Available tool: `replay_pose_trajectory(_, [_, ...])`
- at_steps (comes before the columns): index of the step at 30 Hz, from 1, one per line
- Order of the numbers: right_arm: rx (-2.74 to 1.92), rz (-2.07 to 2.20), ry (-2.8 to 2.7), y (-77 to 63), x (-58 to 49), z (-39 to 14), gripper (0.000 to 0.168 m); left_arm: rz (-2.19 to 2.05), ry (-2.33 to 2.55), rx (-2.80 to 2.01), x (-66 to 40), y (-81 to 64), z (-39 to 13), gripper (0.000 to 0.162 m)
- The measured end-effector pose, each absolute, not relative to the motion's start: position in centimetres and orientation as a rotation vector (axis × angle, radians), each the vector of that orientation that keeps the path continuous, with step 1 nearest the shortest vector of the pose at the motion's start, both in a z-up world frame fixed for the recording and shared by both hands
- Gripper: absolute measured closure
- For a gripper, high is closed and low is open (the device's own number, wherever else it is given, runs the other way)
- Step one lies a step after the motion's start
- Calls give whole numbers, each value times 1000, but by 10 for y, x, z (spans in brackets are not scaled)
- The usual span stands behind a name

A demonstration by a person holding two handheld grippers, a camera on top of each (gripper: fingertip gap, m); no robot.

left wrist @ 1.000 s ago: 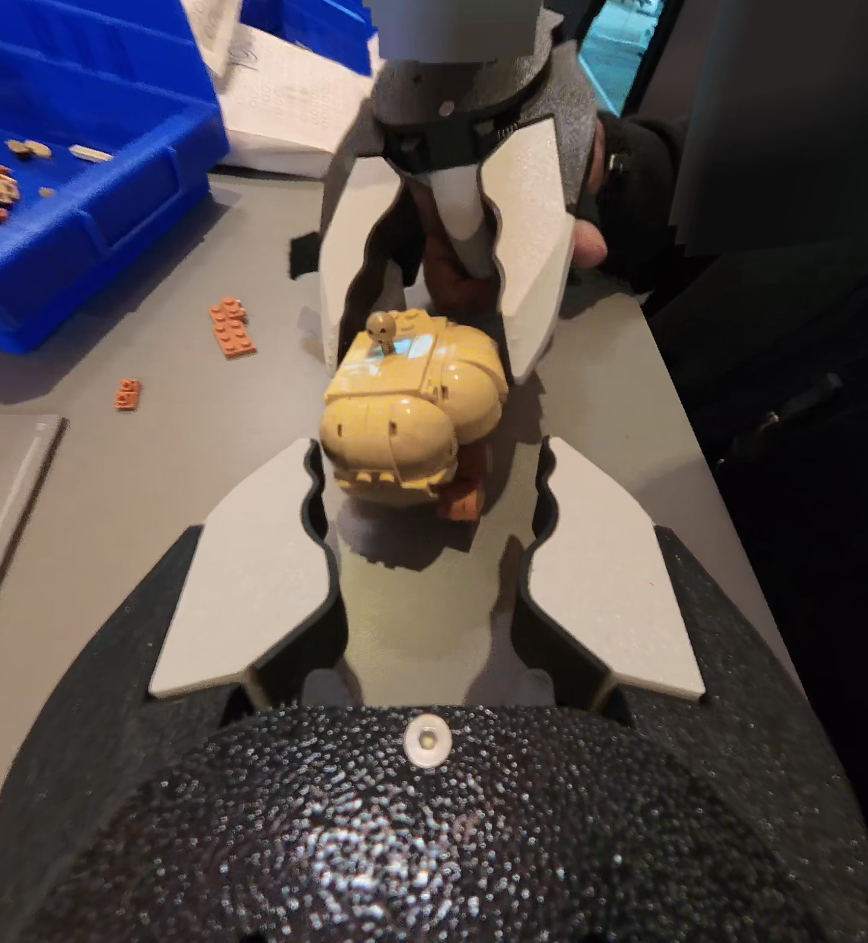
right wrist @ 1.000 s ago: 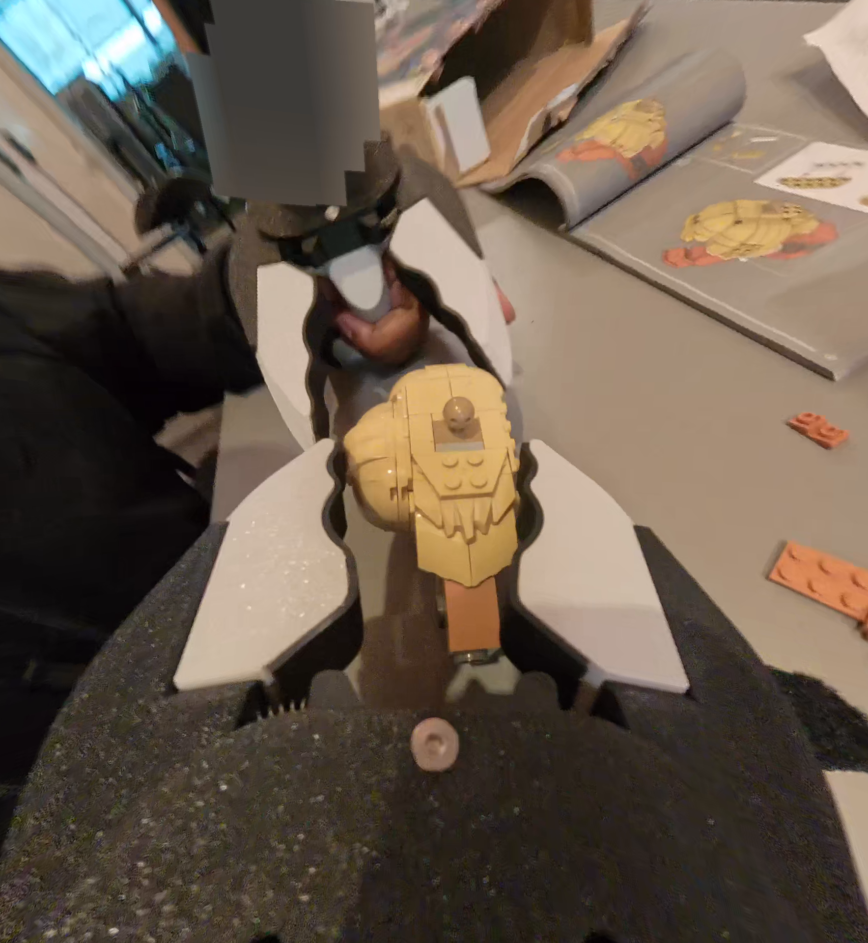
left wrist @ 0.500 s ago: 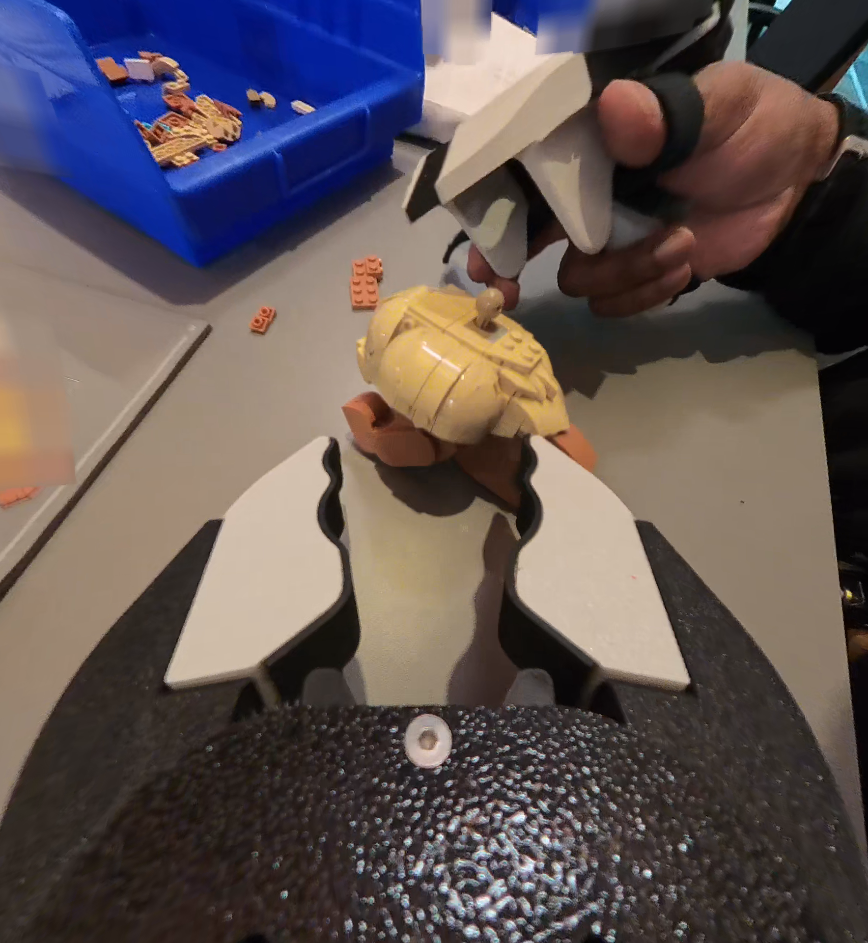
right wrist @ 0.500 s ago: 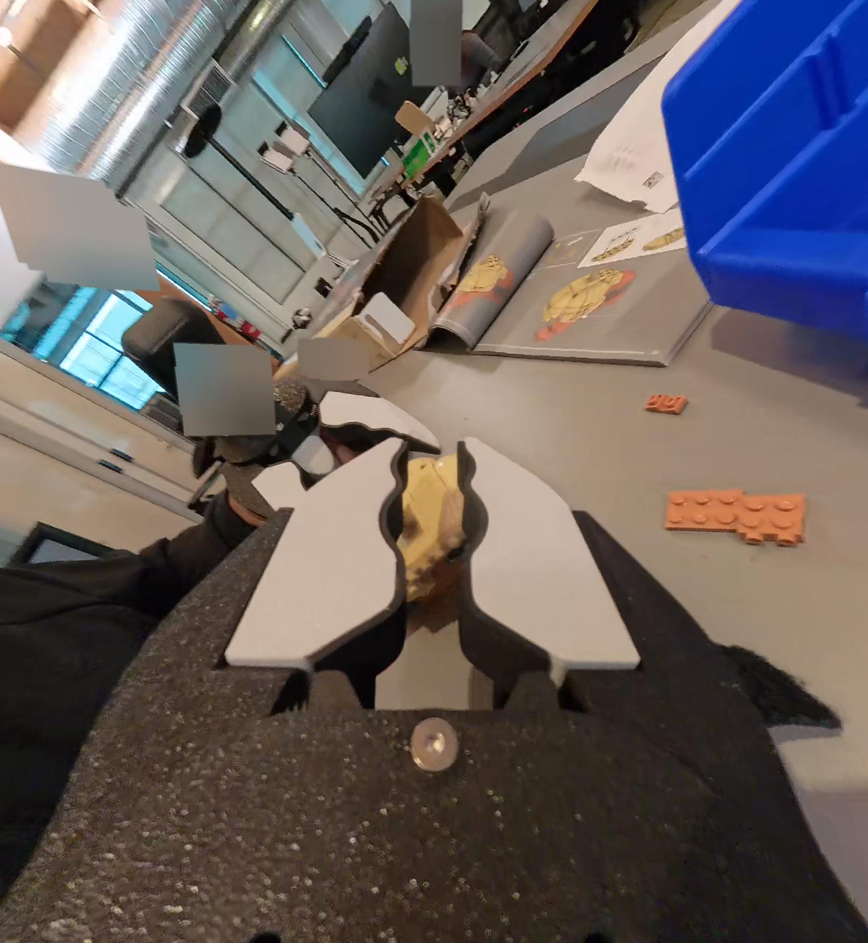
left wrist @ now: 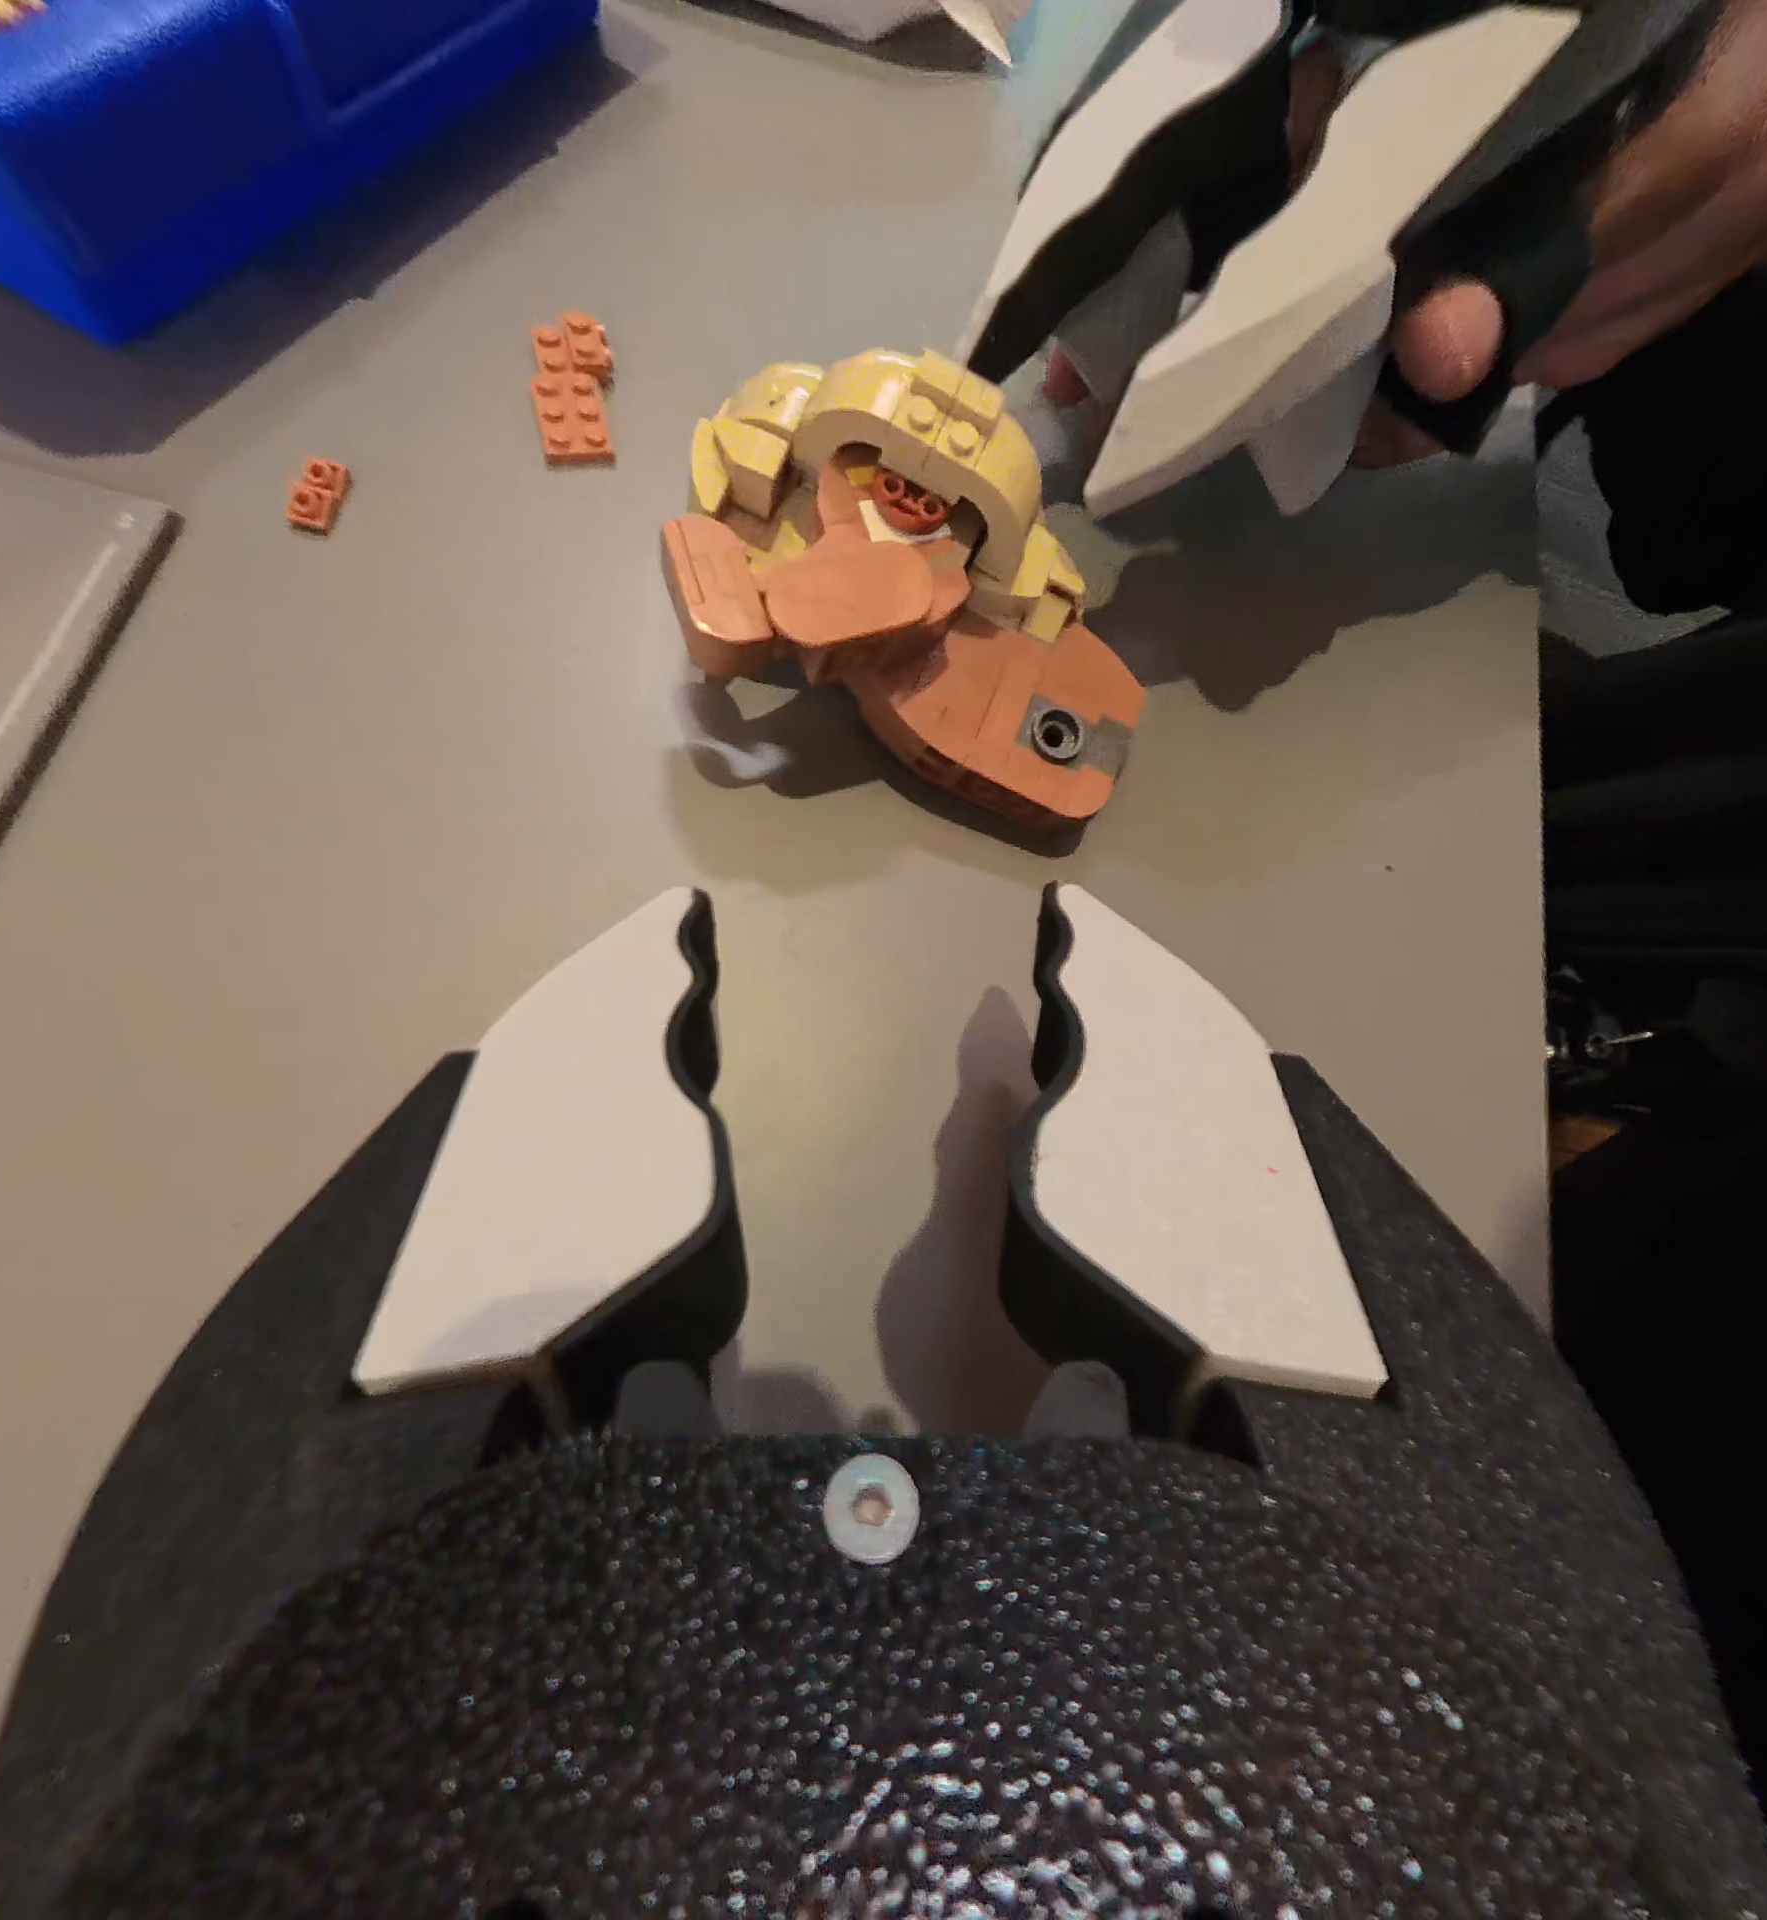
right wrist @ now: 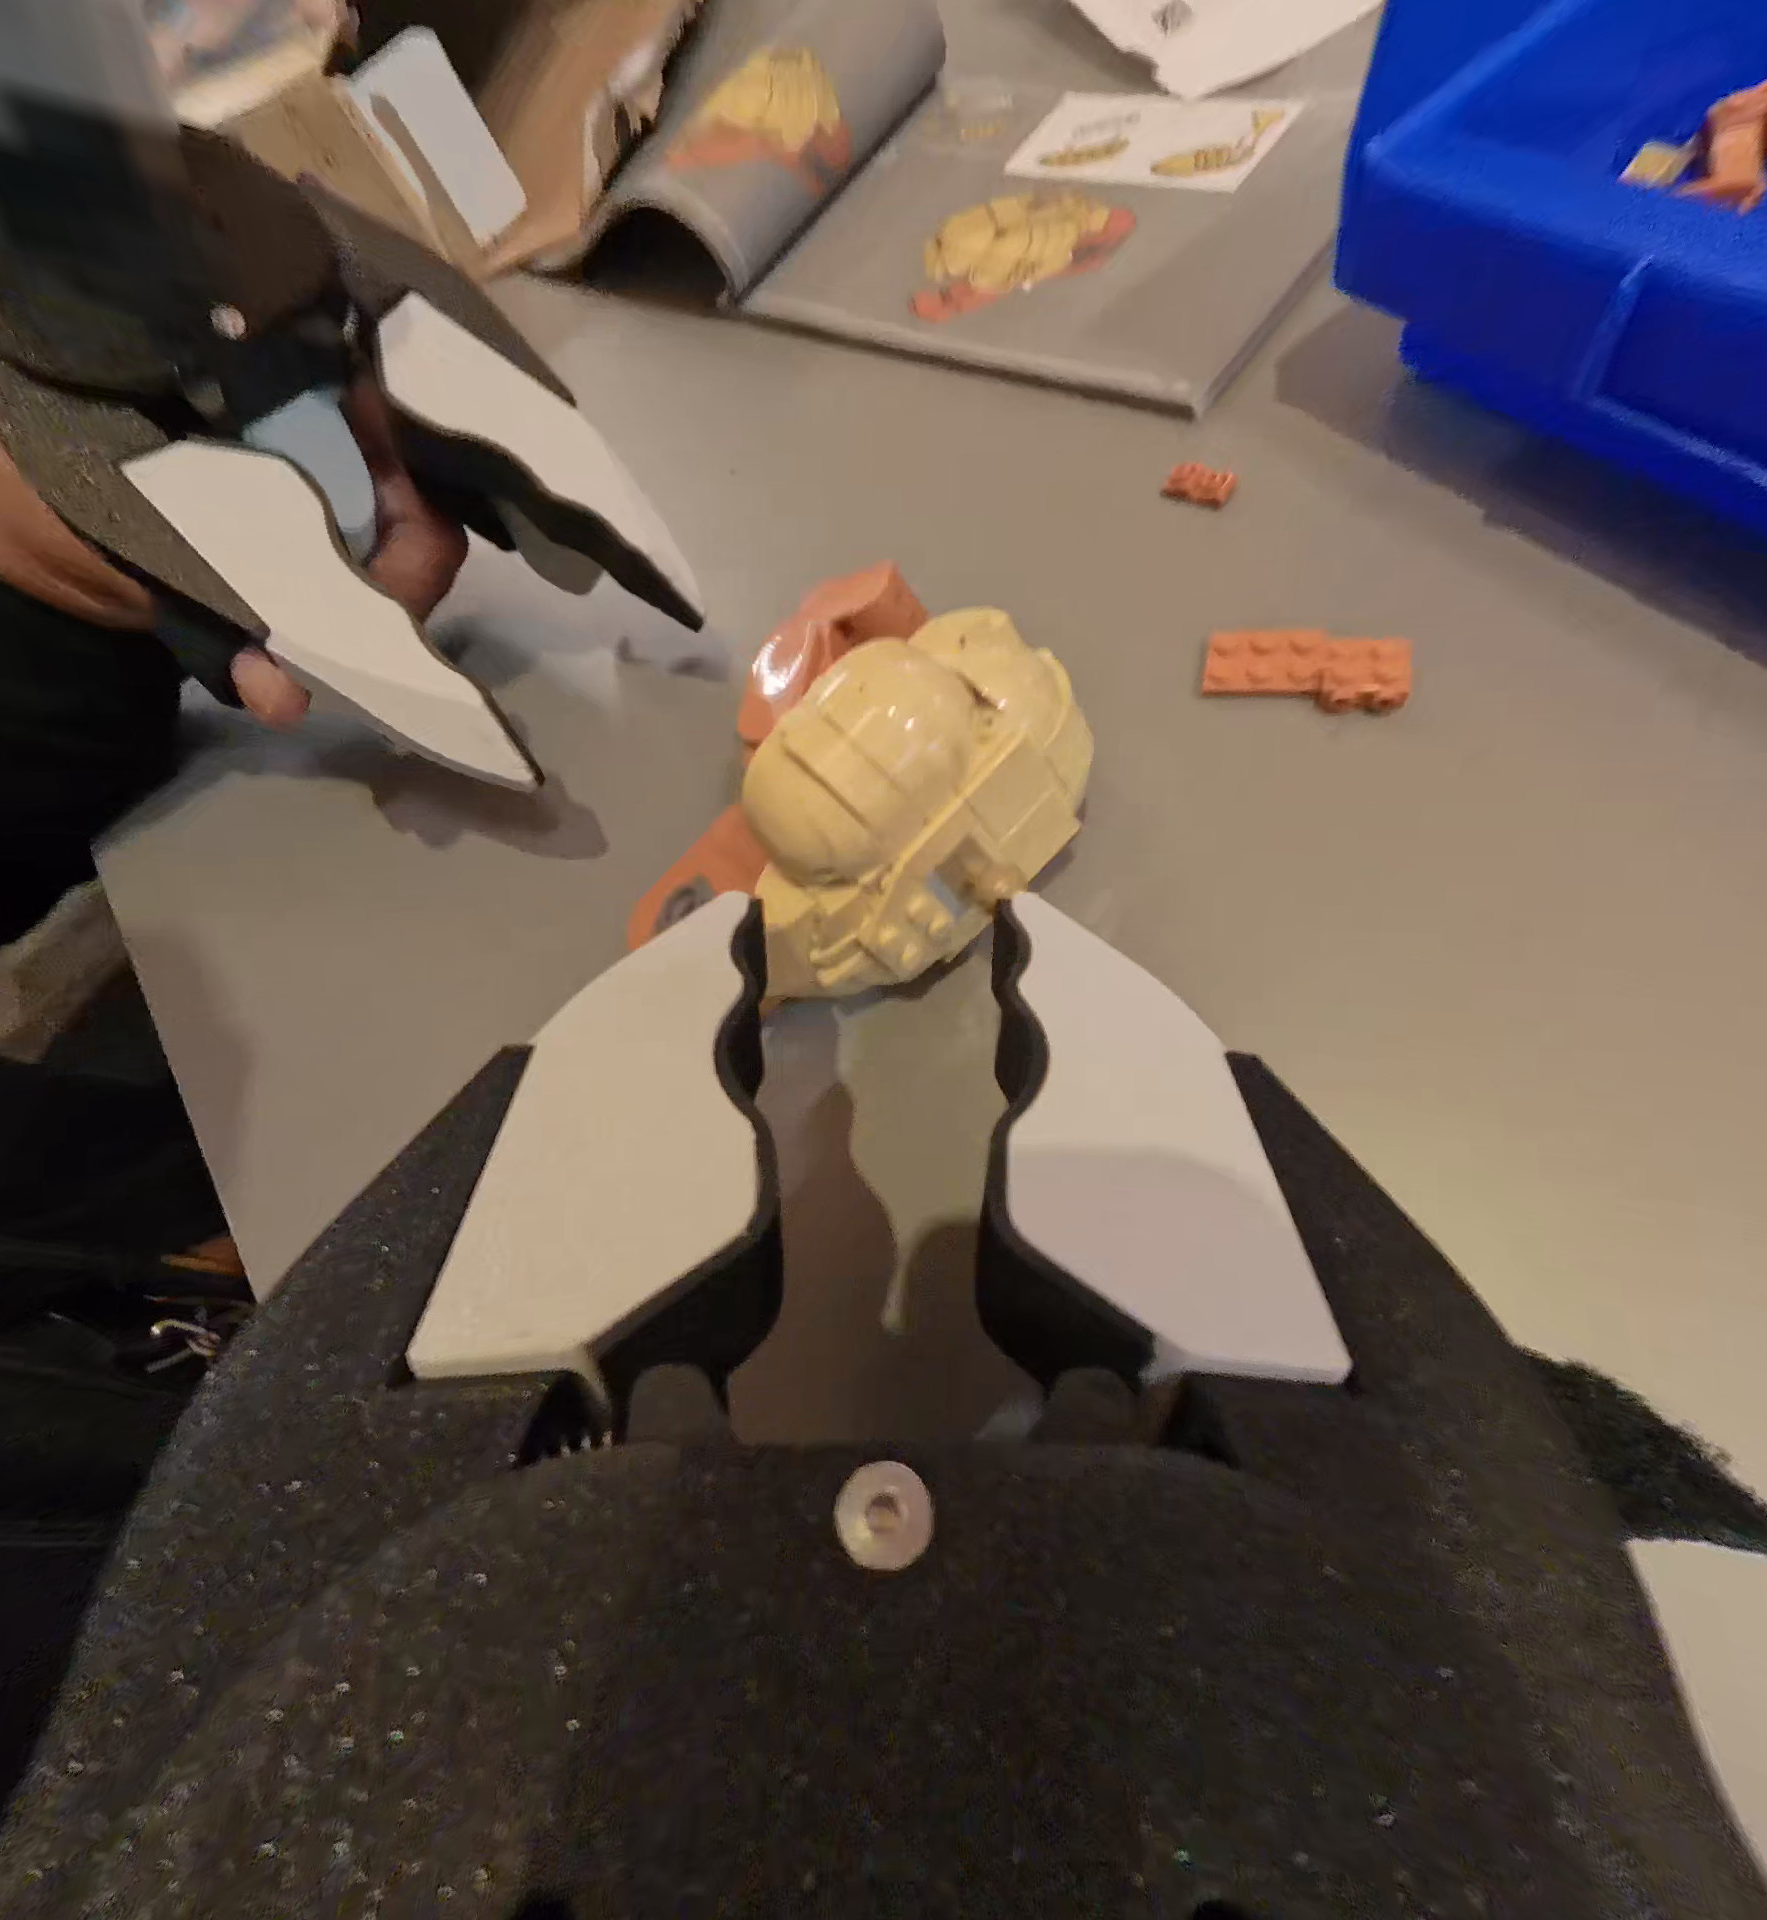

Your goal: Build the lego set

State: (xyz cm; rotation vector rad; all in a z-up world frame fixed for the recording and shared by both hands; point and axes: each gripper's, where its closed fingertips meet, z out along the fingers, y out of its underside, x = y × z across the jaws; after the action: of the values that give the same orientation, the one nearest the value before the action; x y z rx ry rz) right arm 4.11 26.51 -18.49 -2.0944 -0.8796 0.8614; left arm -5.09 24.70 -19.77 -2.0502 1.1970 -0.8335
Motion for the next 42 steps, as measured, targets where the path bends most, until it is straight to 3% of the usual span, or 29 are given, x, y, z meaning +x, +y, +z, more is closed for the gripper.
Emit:
replay_pose_trajectory(13, [-2085,853,-1153,278,19,-189,130,-917,1207,-2114,-1,216,-211,108])
replay_pose_trajectory(28, [-1975,706,-1346,287,7,-195,120,-734,1022,-1990,-61,260,-185,108])
replay_pose_trajectory(36, [-1960,566,-1363,278,-1,-205,116,-442,1380,-1622,-65,310,-172,104])
replay_pose_trajectory(42, [-1943,467,-1403,282,-5,-209,110,-460,1547,-1541,-59,314,-191,114])
